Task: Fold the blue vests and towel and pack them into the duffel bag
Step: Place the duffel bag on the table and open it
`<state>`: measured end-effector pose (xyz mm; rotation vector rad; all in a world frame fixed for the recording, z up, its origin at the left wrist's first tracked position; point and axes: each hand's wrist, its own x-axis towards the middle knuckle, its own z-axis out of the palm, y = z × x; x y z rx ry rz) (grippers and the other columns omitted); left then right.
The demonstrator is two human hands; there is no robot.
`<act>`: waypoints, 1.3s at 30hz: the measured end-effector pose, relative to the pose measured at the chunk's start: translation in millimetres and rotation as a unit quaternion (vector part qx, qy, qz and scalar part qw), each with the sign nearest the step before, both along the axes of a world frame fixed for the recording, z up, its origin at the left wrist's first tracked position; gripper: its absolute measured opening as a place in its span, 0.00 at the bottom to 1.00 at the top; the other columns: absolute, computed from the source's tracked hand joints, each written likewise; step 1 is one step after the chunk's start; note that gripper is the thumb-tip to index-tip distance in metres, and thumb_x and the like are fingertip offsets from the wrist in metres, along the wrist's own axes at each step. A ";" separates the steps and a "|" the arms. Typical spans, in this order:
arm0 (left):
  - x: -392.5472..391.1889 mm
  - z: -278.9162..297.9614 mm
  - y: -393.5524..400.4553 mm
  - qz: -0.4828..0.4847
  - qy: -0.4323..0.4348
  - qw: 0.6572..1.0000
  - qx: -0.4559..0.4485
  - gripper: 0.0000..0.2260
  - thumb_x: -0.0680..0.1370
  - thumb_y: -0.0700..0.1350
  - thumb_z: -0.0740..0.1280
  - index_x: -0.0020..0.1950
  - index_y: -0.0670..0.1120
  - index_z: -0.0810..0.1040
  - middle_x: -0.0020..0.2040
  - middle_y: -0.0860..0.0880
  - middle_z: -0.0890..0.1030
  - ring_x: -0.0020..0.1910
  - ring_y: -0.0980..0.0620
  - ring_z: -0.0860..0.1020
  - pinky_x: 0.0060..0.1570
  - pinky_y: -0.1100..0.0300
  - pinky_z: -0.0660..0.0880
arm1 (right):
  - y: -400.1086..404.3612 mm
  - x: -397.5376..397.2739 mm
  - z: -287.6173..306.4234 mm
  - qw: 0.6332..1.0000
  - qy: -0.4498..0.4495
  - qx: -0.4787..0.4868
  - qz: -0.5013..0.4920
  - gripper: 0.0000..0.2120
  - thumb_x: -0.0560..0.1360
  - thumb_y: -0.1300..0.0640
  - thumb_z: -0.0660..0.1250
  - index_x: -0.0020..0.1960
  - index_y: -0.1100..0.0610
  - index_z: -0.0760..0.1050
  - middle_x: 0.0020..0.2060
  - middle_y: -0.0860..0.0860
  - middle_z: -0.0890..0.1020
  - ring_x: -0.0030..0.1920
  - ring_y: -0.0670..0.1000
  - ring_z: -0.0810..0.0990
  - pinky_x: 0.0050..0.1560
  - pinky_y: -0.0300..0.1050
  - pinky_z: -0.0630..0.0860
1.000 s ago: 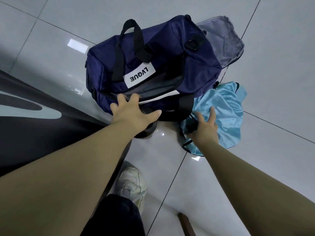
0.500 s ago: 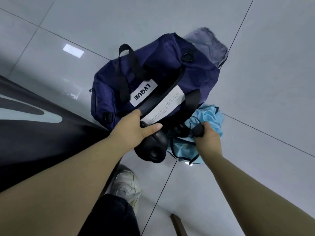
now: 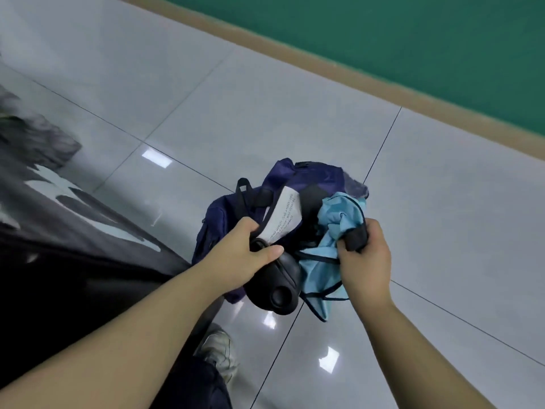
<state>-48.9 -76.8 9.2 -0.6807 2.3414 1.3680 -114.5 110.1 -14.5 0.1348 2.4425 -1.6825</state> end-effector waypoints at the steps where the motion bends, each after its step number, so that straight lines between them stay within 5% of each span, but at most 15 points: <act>1: 1.2 14.1 1.9 0.003 0.009 1.000 -0.001 0.17 0.75 0.53 0.69 0.58 0.49 0.69 0.50 0.56 0.76 0.49 0.60 0.75 0.45 0.65 0.70 | -1.8 -0.1 15.2 1.000 0.011 -0.010 0.009 0.15 0.74 0.68 0.65 0.41 0.48 0.68 0.35 0.45 0.75 0.32 0.39 0.72 0.32 0.30 0.69; 6: 13.7 88.8 13.2 -0.003 0.074 0.997 -0.017 0.13 0.74 0.52 0.70 0.54 0.54 0.70 0.48 0.59 0.77 0.46 0.61 0.75 0.41 0.72 0.68 | -3.0 9.4 94.6 0.996 0.066 -0.048 0.025 0.15 0.75 0.67 0.65 0.41 0.48 0.68 0.35 0.46 0.74 0.31 0.37 0.71 0.32 0.29 0.69; 14: 53.7 214.5 40.7 -0.009 0.185 0.982 -0.026 0.13 0.70 0.58 0.71 0.47 0.55 0.72 0.43 0.56 0.79 0.42 0.56 0.77 0.51 0.55 0.74 | 17.1 50.1 220.2 0.980 0.177 -0.083 0.034 0.14 0.74 0.68 0.65 0.40 0.50 0.68 0.34 0.46 0.74 0.32 0.38 0.71 0.35 0.29 0.68; 24: 135.6 377.1 43.4 0.047 0.340 0.939 -0.032 0.10 0.73 0.51 0.73 0.45 0.50 0.73 0.40 0.54 0.78 0.38 0.58 0.75 0.44 0.60 0.71 | 2.7 116.5 384.1 0.931 0.321 -0.159 0.074 0.15 0.73 0.69 0.64 0.39 0.50 0.67 0.32 0.46 0.73 0.31 0.37 0.71 0.35 0.28 0.68; 28: 175.5 440.4 40.7 0.079 0.386 0.918 -0.050 0.17 0.66 0.59 0.70 0.47 0.49 0.74 0.42 0.52 0.78 0.41 0.54 0.75 0.46 0.57 0.70 | -12.7 142.7 442.9 0.904 0.364 -0.198 0.104 0.14 0.73 0.69 0.65 0.41 0.49 0.69 0.35 0.45 0.76 0.34 0.35 0.73 0.37 0.27 0.69; 35: 276.3 537.0 19.8 0.153 0.442 0.870 -0.156 0.17 0.68 0.58 0.72 0.49 0.50 0.76 0.48 0.50 0.82 0.49 0.49 0.79 0.54 0.53 0.74 | -61.3 216.2 531.8 0.850 0.391 -0.282 0.211 0.13 0.74 0.68 0.64 0.41 0.51 0.70 0.34 0.45 0.75 0.34 0.40 0.73 0.37 0.28 0.69; 39: 342.7 561.9 -5.8 0.208 0.440 0.850 -0.200 0.11 0.73 0.52 0.72 0.47 0.49 0.75 0.42 0.52 0.79 0.43 0.53 0.76 0.48 0.54 0.72 | -111.0 265.0 559.7 0.826 0.357 -0.302 0.315 0.10 0.75 0.69 0.63 0.43 0.54 0.72 0.34 0.46 0.76 0.33 0.41 0.72 0.36 0.29 0.70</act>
